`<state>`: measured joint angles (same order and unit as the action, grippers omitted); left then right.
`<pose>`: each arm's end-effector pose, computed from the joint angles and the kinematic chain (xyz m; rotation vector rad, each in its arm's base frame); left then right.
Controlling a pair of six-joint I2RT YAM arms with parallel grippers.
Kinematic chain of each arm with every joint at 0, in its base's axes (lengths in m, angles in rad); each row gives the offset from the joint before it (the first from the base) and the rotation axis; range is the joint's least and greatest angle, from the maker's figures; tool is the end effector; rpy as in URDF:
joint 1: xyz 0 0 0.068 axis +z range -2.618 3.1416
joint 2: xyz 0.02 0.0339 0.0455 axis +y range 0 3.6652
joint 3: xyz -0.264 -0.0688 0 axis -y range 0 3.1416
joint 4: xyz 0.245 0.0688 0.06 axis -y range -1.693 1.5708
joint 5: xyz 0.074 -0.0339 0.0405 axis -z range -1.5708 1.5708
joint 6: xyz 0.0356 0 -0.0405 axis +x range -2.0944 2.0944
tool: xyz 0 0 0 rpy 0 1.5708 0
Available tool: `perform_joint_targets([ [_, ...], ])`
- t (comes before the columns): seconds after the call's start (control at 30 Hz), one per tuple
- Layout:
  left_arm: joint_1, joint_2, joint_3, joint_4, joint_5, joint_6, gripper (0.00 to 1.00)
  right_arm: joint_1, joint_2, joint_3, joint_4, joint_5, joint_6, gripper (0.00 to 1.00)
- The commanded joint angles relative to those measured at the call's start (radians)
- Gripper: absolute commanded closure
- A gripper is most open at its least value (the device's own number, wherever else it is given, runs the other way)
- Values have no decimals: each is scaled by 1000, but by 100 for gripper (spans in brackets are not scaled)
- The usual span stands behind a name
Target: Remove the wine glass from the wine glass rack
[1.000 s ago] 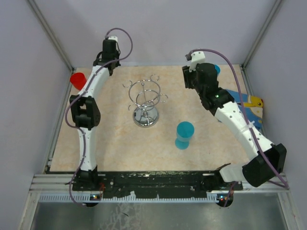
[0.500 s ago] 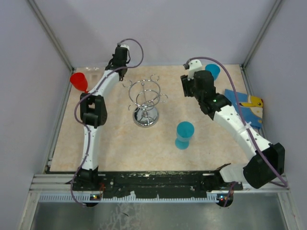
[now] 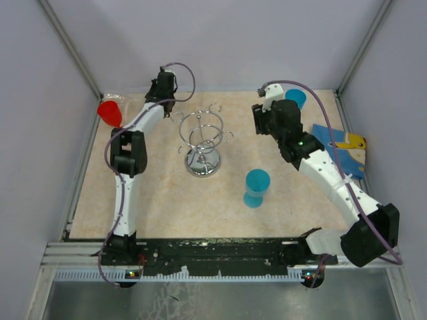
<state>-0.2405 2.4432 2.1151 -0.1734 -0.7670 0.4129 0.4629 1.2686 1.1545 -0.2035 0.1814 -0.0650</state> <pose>0.5506 -0.1096 0.2132 0.1873 2.0262 0.8965 0.2670 0.1261 0.3632 -0.3710 1.8474 0.1014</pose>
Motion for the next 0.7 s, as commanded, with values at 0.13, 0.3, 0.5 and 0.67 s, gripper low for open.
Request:
perform_joint_targets([
  [0.13,-1,38,-58,202,-131,199,100,2,-54,0,73,-12,7,52],
  [0.3,0,67,-92,244,-147,252,100,0,-58,-5,78,-11,6,52],
  [0.5,12,95,-97,244,-139,273,100,0,-58,-3,79,-4,2,52],
  [0.67,24,96,-111,236,-120,279,100,0,-51,-4,82,-3,-1,51],
])
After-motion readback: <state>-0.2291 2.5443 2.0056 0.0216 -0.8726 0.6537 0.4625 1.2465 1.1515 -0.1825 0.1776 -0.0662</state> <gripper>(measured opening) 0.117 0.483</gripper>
